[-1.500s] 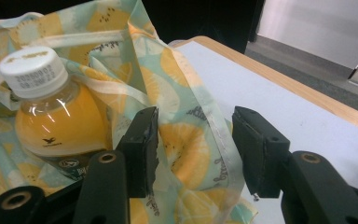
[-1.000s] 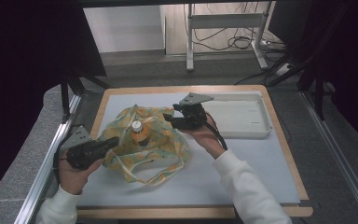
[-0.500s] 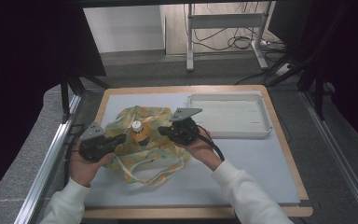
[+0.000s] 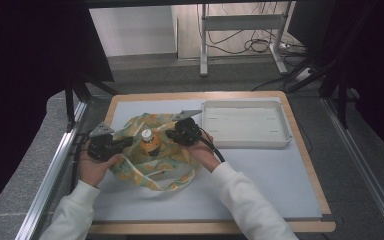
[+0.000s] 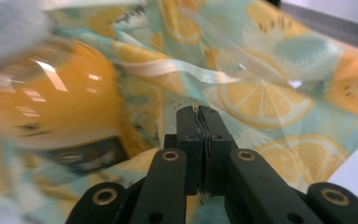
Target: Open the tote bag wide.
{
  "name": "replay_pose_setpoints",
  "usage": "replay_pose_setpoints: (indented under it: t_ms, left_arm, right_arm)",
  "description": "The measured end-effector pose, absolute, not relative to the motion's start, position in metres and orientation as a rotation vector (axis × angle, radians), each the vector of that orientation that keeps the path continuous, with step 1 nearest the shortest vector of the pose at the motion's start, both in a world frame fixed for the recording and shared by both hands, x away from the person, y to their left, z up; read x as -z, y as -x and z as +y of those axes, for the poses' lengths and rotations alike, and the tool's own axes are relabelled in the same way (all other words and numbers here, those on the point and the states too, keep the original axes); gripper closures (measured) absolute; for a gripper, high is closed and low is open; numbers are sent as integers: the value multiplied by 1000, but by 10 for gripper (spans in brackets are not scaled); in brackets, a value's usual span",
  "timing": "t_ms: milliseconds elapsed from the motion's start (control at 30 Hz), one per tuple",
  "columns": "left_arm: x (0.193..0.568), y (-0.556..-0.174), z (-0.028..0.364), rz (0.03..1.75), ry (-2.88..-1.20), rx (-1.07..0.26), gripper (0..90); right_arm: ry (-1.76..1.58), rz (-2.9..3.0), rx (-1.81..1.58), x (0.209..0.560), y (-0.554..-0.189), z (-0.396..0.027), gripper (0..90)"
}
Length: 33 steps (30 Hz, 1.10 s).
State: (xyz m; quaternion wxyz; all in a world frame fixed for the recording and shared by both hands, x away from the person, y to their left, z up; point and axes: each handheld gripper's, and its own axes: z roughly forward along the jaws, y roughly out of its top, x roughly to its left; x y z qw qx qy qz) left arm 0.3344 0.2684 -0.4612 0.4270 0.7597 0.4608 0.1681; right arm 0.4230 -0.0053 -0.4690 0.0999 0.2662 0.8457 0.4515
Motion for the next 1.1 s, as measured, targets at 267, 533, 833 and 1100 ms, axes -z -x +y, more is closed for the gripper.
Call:
replay_pose_setpoints:
  t_ms: [267,533,833,1100]
  left_arm:
    - [488,-352,277,1230,-1917,-352,900]
    - [511,-368,275,1277,-1958,-281,900]
    - [490,-355,273,1199,-1941,-311,899]
    - [486,-360,257,1175,-2036,-295,898]
  right_arm:
    - [-889,2520,-1241,491,-437,6,874]
    - [-918,2555,-1136,506,-442,17,873]
    - [-827,2529,-1267,484,-428,12,873]
    - [-781,2613,-1209,486,-424,26,879]
